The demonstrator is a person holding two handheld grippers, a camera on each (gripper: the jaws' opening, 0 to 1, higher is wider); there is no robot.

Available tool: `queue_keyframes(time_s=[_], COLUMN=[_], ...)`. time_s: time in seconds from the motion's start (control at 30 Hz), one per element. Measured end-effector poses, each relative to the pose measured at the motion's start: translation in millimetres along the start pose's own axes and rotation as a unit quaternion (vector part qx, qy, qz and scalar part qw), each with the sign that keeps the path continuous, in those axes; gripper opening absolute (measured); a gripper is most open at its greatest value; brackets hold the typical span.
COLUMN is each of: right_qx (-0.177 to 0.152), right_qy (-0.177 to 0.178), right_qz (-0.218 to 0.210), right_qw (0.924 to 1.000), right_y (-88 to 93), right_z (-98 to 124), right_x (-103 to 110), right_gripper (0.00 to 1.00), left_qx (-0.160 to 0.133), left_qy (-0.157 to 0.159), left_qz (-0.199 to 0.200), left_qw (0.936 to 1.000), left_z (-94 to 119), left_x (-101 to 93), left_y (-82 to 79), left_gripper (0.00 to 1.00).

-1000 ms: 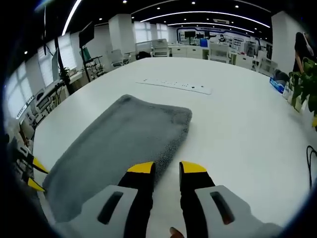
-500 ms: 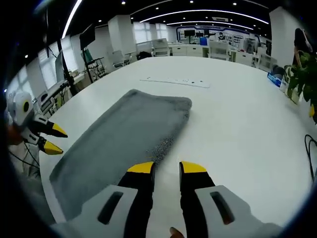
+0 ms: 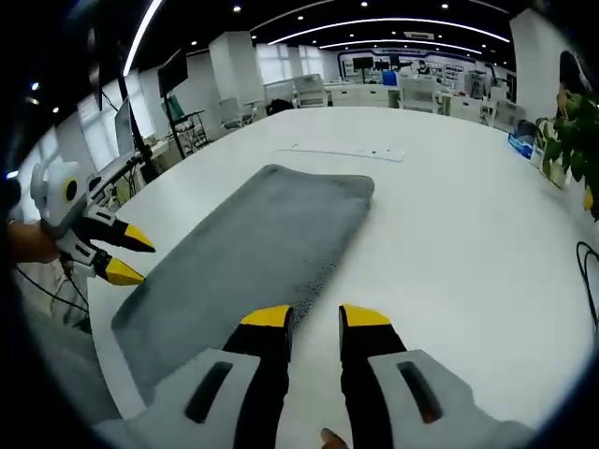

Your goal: Fold the towel on the table until its edges align and the towel forms a compact rectangular stack.

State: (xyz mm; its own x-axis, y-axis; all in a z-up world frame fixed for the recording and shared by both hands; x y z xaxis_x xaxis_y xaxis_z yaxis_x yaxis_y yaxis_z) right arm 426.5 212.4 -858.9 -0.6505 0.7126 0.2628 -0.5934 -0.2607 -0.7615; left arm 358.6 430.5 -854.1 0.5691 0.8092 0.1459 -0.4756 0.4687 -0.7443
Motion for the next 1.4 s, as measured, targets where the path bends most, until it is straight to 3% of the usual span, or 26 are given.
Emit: queue_keyframes(time_s=[0.17, 0.33, 0.53, 0.6, 0.67, 0.9, 1.1, 1.4], right_qx=[-0.002, -0.002, -0.003, -0.001, -0.001, 0.000, 0.005, 0.016], right_qy=[-0.001, -0.001, 0.004, 0.005, 0.006, 0.003, 0.000, -0.017], right_qz=[-0.001, -0.006, -0.018, -0.019, -0.020, -0.026, -0.032, -0.026], right_qw=[1.0000, 1.0000, 0.9998, 0.9998, 0.9998, 0.9997, 0.9995, 0.9994], right_y=[-1.9, -0.9, -2.3, -3.2, -3.9, -4.6, -0.4, 2.5], right_z=[1, -7, -15, -17, -20, -27, -31, -38], right_x=[0, 4, 1, 0, -2, -3, -3, -1], right_gripper=[0.18, 0.17, 0.16, 0.16, 0.16, 0.15, 0.11, 0.02], left_qx=[0.000, -0.014, -0.012, -0.004, 0.000, 0.003, 0.010, 0.011], left_qy=[-0.003, -0.020, -0.033, -0.023, -0.027, -0.026, -0.014, 0.008], left_qz=[0.012, 0.014, 0.035, 0.054, 0.037, 0.058, 0.052, 0.074], left_qw=[0.9999, 0.9996, 0.9988, 0.9983, 0.9989, 0.9980, 0.9985, 0.9972], left_z=[-8, -20, -37, -43, -49, -58, -63, -66], left_x=[1.7, 13.6, 31.8, 33.5, 37.6, 44.0, 38.3, 37.6], left_y=[3.1, -7.2, -15.7, -15.5, -14.6, -15.1, -14.0, -12.5], left_gripper=[0.27, 0.25, 0.25, 0.25, 0.25, 0.23, 0.14, 0.05])
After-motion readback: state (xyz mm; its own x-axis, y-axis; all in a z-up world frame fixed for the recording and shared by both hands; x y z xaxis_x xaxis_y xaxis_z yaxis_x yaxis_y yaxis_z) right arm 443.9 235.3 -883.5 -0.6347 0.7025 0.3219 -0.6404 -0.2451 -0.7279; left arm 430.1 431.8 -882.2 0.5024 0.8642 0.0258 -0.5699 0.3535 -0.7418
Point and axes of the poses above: the point that each gripper's makers call its tool centre point, and the gripper's own axes: z roughly backward along the fingers, x roughly to its left, y roughly out of its underside, the point moved 4 cm from there along z, roughly backward along the fingers, and after that the axes turned 11 degrees about -y, right-handed, at the moved point
